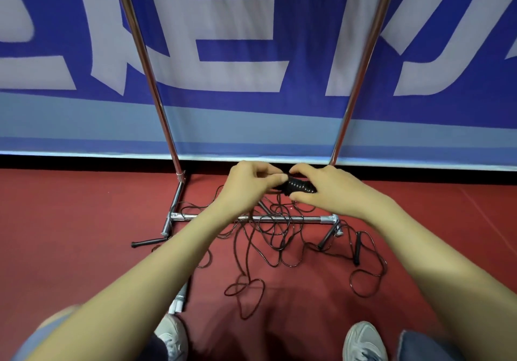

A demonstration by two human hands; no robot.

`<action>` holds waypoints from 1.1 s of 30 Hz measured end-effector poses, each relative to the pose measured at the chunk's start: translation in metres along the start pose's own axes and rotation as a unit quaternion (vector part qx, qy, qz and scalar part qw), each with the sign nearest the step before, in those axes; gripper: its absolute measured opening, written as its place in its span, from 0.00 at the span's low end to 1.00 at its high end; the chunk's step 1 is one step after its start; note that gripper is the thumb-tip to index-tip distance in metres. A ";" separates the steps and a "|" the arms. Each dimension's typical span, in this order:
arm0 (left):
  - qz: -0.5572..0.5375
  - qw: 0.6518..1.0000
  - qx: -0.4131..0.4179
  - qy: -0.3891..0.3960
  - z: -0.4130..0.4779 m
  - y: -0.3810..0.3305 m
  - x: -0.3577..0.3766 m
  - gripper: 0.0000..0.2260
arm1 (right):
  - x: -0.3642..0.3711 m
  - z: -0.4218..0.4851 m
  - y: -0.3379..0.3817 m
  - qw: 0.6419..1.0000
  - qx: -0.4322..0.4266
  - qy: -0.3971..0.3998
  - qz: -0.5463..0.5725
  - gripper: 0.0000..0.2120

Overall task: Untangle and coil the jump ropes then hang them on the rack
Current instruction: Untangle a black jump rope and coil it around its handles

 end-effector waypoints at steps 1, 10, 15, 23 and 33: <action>0.010 1.000 0.010 0.001 -0.002 -0.006 0.002 0.05 | 0.002 0.001 0.000 1.000 -0.001 -0.012 0.005 0.21; -0.182 0.982 -0.057 -0.013 -0.003 -0.008 0.004 0.07 | -0.019 0.001 -0.004 0.984 0.001 -0.179 -0.004 0.26; -0.247 0.958 -0.136 0.051 -0.003 -0.006 0.005 0.12 | -0.018 0.002 0.002 0.972 0.000 -0.228 -0.057 0.27; -0.253 0.966 -0.039 -0.019 -0.002 -0.015 -0.008 0.07 | -0.021 0.006 0.006 0.975 0.029 -0.212 0.052 0.25; -0.174 0.983 -0.056 0.014 -0.002 -0.004 -0.018 0.17 | -0.020 0.005 -0.001 0.918 0.020 -0.200 0.343 0.18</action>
Point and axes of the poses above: each hand's wrist, its own z-axis towards the middle knuckle, its own x-axis out of the palm, y = z × x, the point moved 5 cm from there along z, towards the middle knuckle, and after that the axes turned 1 degree about -y, right-handed, at the moved point
